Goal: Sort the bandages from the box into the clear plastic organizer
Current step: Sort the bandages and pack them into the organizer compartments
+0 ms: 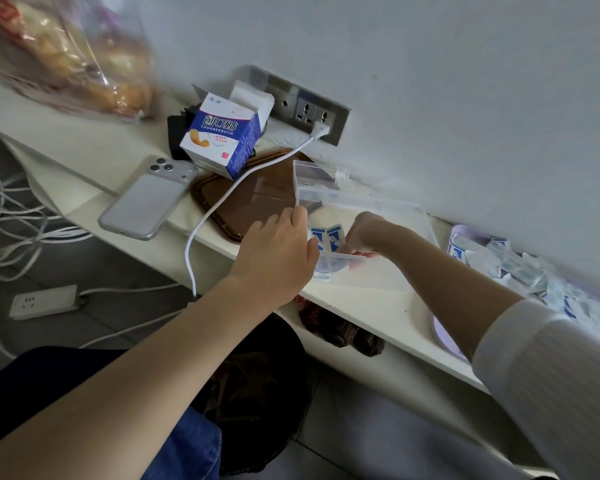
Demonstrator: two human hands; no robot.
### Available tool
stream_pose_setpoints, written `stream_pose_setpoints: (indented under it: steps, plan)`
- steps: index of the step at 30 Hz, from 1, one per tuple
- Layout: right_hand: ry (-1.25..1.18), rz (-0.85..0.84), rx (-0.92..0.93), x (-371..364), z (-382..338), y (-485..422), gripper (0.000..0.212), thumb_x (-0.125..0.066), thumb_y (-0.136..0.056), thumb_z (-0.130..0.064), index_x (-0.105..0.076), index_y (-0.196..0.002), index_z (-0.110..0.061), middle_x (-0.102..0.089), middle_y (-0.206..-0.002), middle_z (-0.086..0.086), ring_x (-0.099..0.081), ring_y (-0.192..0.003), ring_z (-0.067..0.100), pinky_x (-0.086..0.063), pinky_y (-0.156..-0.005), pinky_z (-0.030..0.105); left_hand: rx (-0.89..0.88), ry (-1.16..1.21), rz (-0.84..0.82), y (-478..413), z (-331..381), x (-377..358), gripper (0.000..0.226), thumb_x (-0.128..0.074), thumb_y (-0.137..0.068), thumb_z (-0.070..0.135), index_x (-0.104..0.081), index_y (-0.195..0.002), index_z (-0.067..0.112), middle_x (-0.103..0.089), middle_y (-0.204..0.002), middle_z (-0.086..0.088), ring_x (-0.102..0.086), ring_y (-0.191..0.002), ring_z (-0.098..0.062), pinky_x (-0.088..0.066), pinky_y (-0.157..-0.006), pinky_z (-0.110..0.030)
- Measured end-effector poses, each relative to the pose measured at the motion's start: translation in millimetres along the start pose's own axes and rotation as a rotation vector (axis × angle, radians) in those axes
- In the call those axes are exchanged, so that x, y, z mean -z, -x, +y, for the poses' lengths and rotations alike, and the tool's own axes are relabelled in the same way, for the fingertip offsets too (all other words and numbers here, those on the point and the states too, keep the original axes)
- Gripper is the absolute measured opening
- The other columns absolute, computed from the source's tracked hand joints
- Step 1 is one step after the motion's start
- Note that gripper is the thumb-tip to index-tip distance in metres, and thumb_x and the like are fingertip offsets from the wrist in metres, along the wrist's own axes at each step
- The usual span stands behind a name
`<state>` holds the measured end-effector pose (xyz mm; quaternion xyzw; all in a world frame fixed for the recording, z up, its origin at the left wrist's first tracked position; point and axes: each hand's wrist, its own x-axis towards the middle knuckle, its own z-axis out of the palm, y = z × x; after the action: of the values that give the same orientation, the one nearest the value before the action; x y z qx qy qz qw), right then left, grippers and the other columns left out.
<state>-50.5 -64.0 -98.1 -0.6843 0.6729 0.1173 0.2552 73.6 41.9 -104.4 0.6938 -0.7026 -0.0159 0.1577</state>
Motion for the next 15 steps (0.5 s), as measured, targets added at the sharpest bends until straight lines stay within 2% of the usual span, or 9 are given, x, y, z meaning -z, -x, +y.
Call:
stream_pose_setpoints:
  steps: [2,5,8,9,12,15]
  plan:
    - [0.038,0.008,0.020,1.0,-2.1,-0.1,0.031,-0.068,-0.084,-0.023,-0.055,-0.106,-0.005,-0.062,-0.101,0.009,-0.059,-0.071,0.016,-0.046,-0.057,0.018,0.014,0.003,-0.009,-1.3,0.7,-0.1,0.036,-0.032,-0.098,0.036,-0.035,-0.127,0.014,-0.052,-0.123,-0.003,-0.053,-0.105,-0.018,-0.026,-0.076,-0.024]
    - [0.117,0.032,0.046,-0.5,-1.9,1.1,0.023,-0.064,-0.087,-0.024,-0.051,-0.096,-0.008,-0.064,-0.110,0.009,-0.066,-0.094,0.020,-0.051,-0.074,0.022,0.025,-0.016,-0.002,-0.7,1.5,0.1,0.036,-0.033,-0.097,0.036,-0.036,-0.126,0.014,-0.054,-0.120,-0.004,-0.054,-0.102,-0.018,-0.030,-0.076,-0.026]
    - [0.083,0.002,0.046,-3.8,-1.2,1.1,0.024,-0.060,-0.089,-0.020,-0.045,-0.074,-0.009,-0.068,-0.108,0.012,-0.068,-0.095,0.024,-0.049,-0.061,0.022,0.036,-0.055,0.017,1.5,3.7,1.7,0.035,-0.033,-0.097,0.035,-0.038,-0.124,0.014,-0.056,-0.116,-0.004,-0.053,-0.100,-0.019,-0.033,-0.078,-0.028]
    - [0.063,-0.006,0.038,-4.4,-1.8,0.6,0.022,-0.058,-0.089,-0.019,-0.045,-0.074,-0.009,-0.067,-0.108,0.013,-0.069,-0.093,0.026,-0.050,-0.062,0.023,0.043,-0.073,0.024,1.7,4.4,2.6,0.035,-0.033,-0.097,0.035,-0.039,-0.124,0.013,-0.056,-0.116,-0.004,-0.053,-0.101,-0.019,-0.034,-0.081,-0.030]
    - [0.013,-0.004,0.030,-3.7,-2.4,1.3,0.015,-0.055,-0.092,-0.018,-0.049,-0.092,-0.004,-0.065,-0.108,0.013,-0.068,-0.090,0.026,-0.053,-0.073,0.029,0.075,-0.146,0.030,2.9,5.1,6.3,0.036,-0.032,-0.097,0.035,-0.044,-0.122,0.013,-0.055,-0.118,-0.005,-0.049,-0.107,-0.022,-0.033,-0.089,-0.034]
    - [-0.017,0.000,0.030,-2.4,1.1,0.0,0.016,-0.053,-0.093,-0.018,-0.049,-0.095,-0.003,-0.062,-0.101,0.012,-0.064,-0.081,0.025,-0.050,-0.065,0.026,0.095,-0.191,0.013,4.0,5.6,7.5,0.037,-0.028,-0.097,0.037,-0.046,-0.118,0.012,-0.054,-0.118,-0.005,-0.046,-0.110,-0.022,-0.032,-0.091,-0.035]
